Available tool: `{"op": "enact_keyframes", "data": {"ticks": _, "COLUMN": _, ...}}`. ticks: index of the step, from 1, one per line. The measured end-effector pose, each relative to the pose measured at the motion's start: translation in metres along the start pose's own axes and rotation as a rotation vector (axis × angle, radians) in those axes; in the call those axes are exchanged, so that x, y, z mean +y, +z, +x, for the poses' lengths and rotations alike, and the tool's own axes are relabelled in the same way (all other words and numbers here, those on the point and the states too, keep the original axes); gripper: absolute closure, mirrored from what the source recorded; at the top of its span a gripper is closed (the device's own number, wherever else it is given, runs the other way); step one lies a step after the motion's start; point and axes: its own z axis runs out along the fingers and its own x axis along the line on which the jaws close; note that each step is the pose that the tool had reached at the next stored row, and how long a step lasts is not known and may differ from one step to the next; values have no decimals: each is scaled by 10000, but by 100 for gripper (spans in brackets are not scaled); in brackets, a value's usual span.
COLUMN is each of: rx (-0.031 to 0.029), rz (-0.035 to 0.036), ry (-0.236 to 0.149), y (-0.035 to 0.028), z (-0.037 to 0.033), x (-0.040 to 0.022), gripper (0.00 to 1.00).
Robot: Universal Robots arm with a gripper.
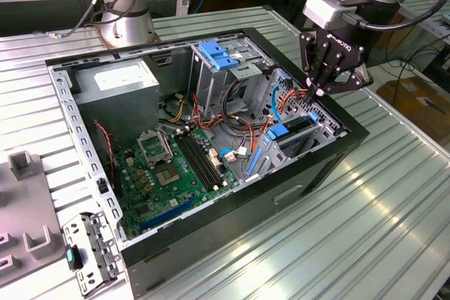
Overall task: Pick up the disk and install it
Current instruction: 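Insert the first disk wire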
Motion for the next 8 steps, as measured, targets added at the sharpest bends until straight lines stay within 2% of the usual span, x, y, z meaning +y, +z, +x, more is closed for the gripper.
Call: {"op": "enact_keyframes", "data": {"ticks": 8, "rx": 1, "rz": 0, "ry": 1, "y": 0, "z": -1, "x": -33, "gripper": 89}}
